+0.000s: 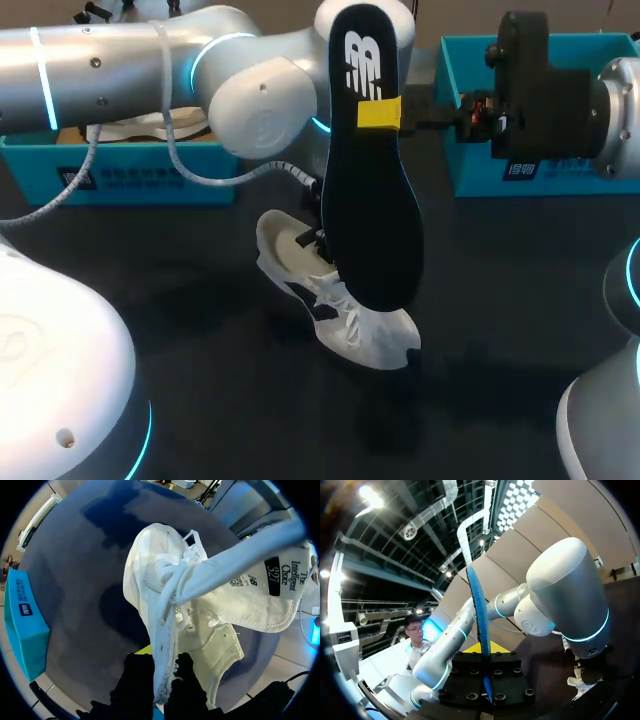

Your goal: Take the shoe out of the shoebox, open the shoe tongue, remove and reinsert the insole, then place the shoe into the shoebox

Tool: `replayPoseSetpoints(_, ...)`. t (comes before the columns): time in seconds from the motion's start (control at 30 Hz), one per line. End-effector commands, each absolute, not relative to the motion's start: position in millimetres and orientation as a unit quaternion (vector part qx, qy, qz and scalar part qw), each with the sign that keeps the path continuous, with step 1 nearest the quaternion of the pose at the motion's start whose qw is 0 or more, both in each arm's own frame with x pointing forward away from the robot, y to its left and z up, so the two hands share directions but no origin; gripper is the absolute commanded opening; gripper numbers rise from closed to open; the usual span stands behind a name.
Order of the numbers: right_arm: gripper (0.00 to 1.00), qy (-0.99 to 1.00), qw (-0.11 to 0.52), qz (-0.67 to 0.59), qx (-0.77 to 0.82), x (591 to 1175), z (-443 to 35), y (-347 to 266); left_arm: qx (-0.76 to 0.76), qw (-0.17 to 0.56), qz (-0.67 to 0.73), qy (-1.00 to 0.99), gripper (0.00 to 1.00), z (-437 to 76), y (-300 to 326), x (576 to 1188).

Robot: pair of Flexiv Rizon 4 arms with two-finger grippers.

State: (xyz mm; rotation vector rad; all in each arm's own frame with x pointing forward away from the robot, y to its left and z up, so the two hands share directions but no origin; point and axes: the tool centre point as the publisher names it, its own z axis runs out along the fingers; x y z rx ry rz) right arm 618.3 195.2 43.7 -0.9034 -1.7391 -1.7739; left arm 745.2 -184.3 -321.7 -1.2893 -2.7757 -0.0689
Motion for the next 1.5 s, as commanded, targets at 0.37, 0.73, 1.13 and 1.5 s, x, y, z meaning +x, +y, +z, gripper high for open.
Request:
replayPoseSetpoints(0.37, 0.0, -0.636, 0.245, -0.652, -0.332, 617.2, 43.9, 199.7, -0.544, 0.108, -0.044, -0.831, 0.0, -319.4, -186.2, 748.4)
replayPoseSetpoints(0.73, 0.0, -0.636, 0.245, -0.652, -0.332, 617.2, 43.9, 199.7, -0.683, 0.163, -0.08, -0.708, 0.0, -329.6, -196.0, 758.1)
replayPoseSetpoints(1.13, 0.0, -0.636, 0.245, -0.652, -0.332, 617.2, 43.9, 199.7, -0.729, 0.156, -0.094, -0.66, 0.0, -350.7, -212.4, 758.4)
replayPoseSetpoints(1.5, 0.0, -0.636, 0.245, -0.652, -0.332, 617.2, 43.9, 199.7, -0.694, 0.132, -0.105, -0.7, 0.0, -367.5, -222.7, 749.7)
